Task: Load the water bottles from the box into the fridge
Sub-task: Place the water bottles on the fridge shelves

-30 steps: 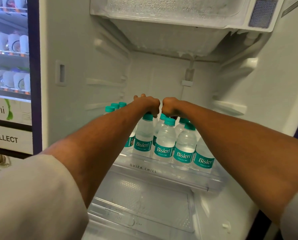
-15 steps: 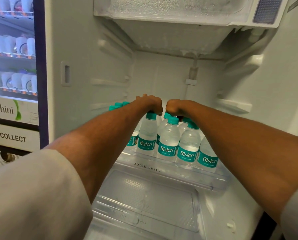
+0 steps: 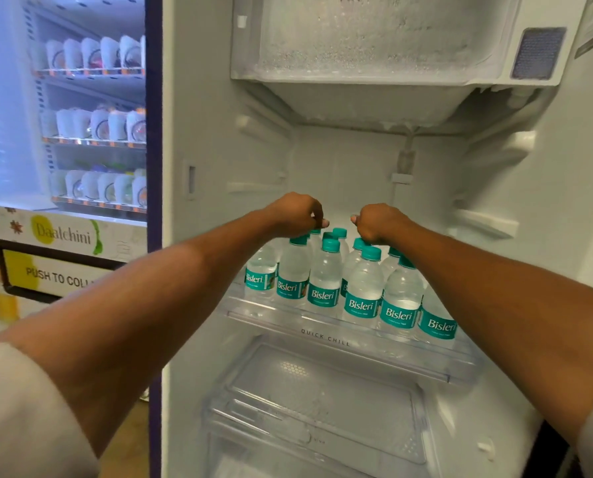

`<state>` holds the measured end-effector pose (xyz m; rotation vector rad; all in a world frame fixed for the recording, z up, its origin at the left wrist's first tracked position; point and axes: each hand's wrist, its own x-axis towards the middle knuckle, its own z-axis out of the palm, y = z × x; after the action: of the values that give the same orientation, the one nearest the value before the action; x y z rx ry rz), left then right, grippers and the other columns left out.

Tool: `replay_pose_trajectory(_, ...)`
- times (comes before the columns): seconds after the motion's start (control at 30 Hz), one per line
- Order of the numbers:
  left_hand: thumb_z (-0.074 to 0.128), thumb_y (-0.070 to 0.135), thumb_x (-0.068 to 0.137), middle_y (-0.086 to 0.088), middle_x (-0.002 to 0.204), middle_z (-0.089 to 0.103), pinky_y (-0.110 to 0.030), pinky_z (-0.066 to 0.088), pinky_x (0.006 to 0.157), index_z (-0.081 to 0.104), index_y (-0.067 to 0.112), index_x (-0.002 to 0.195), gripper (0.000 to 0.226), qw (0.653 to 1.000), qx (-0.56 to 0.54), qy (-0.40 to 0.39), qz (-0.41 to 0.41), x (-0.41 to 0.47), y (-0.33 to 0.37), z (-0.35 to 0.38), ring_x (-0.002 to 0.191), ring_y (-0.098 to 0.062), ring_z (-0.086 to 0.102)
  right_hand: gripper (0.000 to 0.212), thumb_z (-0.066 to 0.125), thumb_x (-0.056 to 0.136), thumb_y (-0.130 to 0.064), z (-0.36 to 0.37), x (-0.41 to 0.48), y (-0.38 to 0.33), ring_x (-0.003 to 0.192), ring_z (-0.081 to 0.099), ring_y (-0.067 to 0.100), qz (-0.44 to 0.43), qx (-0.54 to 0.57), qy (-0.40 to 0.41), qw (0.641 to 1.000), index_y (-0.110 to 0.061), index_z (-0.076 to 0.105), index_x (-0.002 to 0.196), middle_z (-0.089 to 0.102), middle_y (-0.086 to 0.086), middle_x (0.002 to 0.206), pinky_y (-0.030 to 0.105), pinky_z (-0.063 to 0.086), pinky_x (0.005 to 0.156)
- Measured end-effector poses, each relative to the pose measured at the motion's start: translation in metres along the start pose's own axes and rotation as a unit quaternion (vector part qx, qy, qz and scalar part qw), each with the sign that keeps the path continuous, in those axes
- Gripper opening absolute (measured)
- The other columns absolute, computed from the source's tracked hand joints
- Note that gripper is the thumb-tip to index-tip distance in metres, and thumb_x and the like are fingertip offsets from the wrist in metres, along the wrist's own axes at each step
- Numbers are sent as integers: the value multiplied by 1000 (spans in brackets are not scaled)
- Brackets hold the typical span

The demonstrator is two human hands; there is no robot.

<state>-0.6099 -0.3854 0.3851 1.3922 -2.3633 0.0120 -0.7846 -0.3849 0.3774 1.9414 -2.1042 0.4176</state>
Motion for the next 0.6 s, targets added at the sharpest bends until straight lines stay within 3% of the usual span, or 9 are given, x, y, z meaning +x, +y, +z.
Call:
replay_pose_trajectory(0.07, 56, 38, 93, -9, 121, 63, -34, 50, 92, 61, 13, 122, 39, 1000, 15, -5, 11, -12, -5, -4, 106, -23, 59, 33, 44, 99, -36, -7, -11, -1, 74, 53, 21, 0, -26, 72, 997, -8, 62, 101, 53, 6, 78, 32, 46, 69)
replay_pose_trajectory(0.23, 59, 36, 93, -8, 122, 63, -36, 49, 93, 59, 13, 124, 39, 997, 73, -23, 18, -31, -14, 0, 105, -23, 60, 32, 42, 100, -31, -22, -34, -10, 76, 47, 23, -41, -77, 193, 977, -9, 65, 99, 55, 9, 83, 34, 41, 73)
replay_pose_trajectory(0.43, 57, 38, 93, -4, 119, 64, -37, 48, 92, 58, 17, 124, 37, 995, 103, 11, 0, -35, -16, 10, 104, -20, 58, 37, 38, 100, -34, -28, -44, -22, 85, 53, 24, -96, -86, 220, 967, -11, 65, 91, 63, 10, 86, 37, 43, 82)
replay_pose_trajectory(0.6, 54, 42, 94, -3, 119, 64, -38, 45, 92, 57, 17, 124, 39, 993, 119, 24, -15, -32, -13, 15, 105, -21, 57, 40, 33, 101, -39, -24, -48, -29, 83, 47, 19, -102, -79, 200, 971, -12, 61, 93, 52, 5, 80, 35, 43, 85)
